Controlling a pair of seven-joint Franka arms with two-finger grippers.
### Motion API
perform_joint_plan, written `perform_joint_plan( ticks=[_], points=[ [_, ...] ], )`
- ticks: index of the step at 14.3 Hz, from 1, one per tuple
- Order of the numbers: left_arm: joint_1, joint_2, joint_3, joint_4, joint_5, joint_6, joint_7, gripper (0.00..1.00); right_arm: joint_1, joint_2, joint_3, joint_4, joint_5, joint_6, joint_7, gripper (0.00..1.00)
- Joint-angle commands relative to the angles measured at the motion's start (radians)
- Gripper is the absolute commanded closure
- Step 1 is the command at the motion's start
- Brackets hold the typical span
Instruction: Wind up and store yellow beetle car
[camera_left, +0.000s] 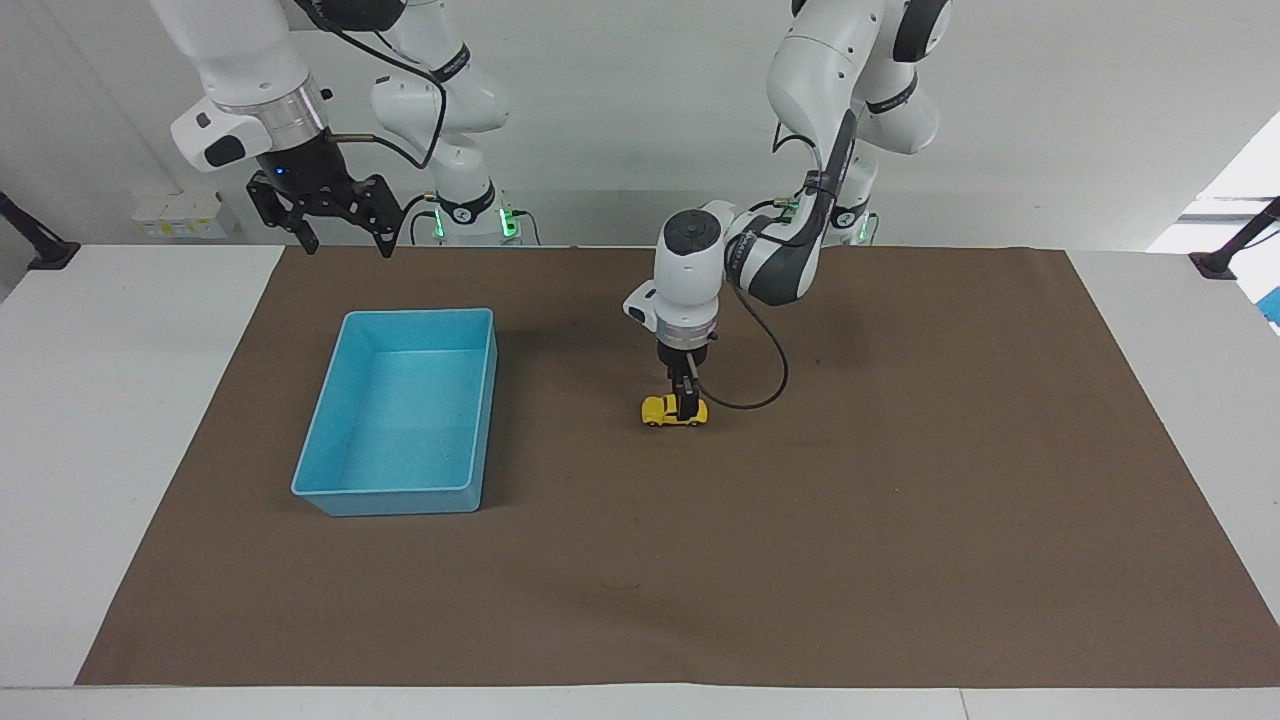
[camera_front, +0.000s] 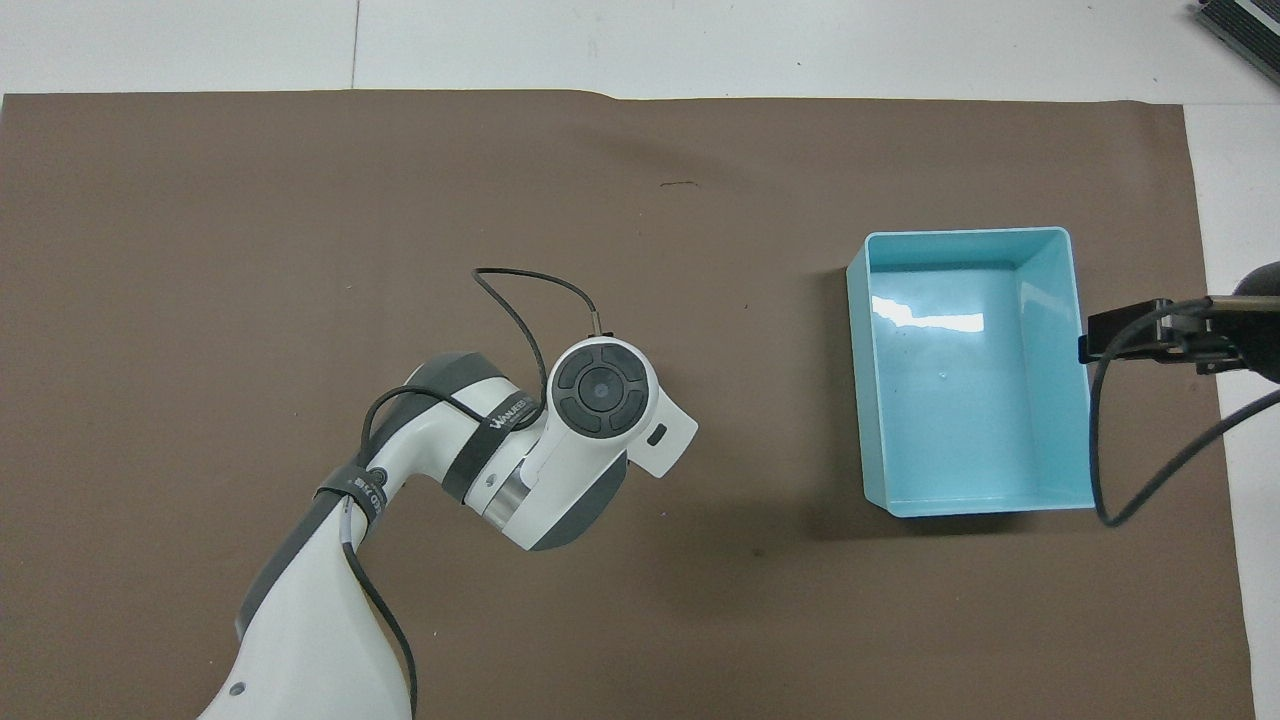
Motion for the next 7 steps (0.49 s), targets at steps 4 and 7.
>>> perform_joint_plan(
  ticks=[4, 7],
  points=[
    [-0.019, -0.011, 0.017, -0.070, 0.034, 0.063, -0.016, 1.00, -0.016, -0.018, 0.002, -0.017, 0.025, -0.006, -0.019, 0.00],
    [-0.014, -0.011, 0.017, -0.070, 0.038, 0.058, -0.013, 1.00, -0.016, -0.018, 0.004, -0.017, 0.025, -0.006, -0.019, 0.00]
  ],
)
